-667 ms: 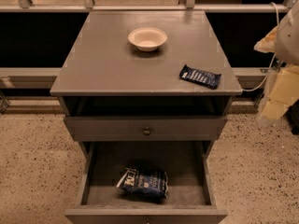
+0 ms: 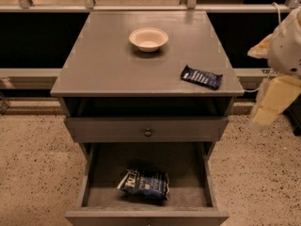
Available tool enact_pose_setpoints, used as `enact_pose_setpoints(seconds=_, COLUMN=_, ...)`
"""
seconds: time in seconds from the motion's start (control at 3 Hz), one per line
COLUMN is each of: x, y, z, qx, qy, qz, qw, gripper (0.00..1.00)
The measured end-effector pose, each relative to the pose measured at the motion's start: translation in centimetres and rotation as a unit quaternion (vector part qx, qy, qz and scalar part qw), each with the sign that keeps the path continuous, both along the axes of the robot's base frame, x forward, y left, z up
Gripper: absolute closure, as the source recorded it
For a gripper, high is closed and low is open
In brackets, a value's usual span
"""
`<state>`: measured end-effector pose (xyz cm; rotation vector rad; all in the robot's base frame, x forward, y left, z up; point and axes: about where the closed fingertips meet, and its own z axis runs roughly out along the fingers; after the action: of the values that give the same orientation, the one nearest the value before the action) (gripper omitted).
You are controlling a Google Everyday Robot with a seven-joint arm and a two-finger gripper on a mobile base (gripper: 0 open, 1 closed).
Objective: Pick blue chip bag from middle drawer and place on counter
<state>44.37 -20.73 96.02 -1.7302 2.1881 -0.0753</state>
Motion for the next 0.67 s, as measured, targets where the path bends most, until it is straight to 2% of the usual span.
enact_pose_setpoints(seconds=0.33, x=-0.1, y=2.8, z=-7.2, qx=0.048, qy=0.004, qz=0.057, qw=0.9972, gripper=0.0)
enact_pose_setpoints(seconds=0.67, x=-0.3, y=3.1, z=-9.6, qx=0.042, qy=-0.006, qz=0.083, qw=0.9956, gripper=0.0)
